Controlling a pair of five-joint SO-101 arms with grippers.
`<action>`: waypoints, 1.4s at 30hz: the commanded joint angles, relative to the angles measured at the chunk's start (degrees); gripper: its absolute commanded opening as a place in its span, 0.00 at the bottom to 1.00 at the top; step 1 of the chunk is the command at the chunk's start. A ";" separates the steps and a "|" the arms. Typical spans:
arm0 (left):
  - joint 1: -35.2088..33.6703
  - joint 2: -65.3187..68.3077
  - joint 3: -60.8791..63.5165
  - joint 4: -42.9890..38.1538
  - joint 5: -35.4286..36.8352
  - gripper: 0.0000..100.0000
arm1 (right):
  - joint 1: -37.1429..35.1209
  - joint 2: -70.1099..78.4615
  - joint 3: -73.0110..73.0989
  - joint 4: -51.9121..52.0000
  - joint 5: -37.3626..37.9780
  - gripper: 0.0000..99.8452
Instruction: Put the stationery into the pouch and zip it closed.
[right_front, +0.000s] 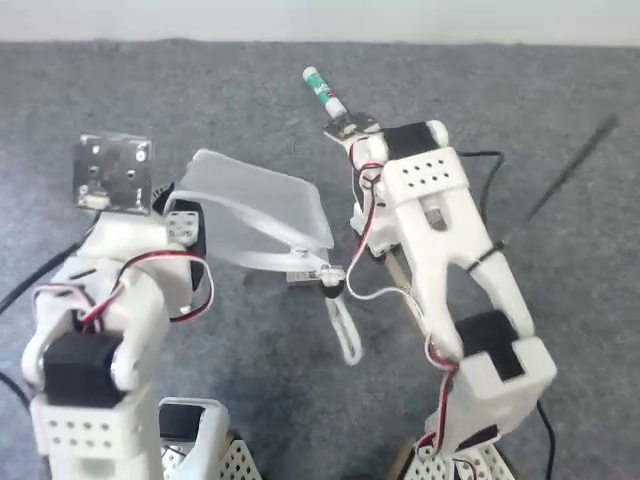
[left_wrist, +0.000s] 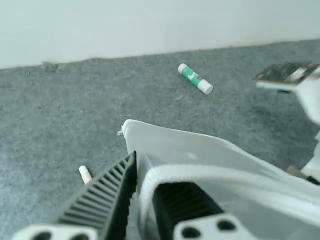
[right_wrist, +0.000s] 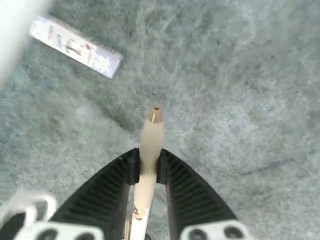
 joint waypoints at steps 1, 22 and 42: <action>0.18 3.78 -3.12 -0.09 1.05 0.01 | 0.92 -8.57 0.88 1.63 -0.70 0.01; -0.18 9.85 -3.03 -1.67 4.31 0.01 | -2.68 -44.00 16.53 0.40 -3.78 0.01; -0.26 9.58 -1.54 -1.76 10.99 0.01 | -11.82 -58.77 11.43 -1.27 -15.47 0.01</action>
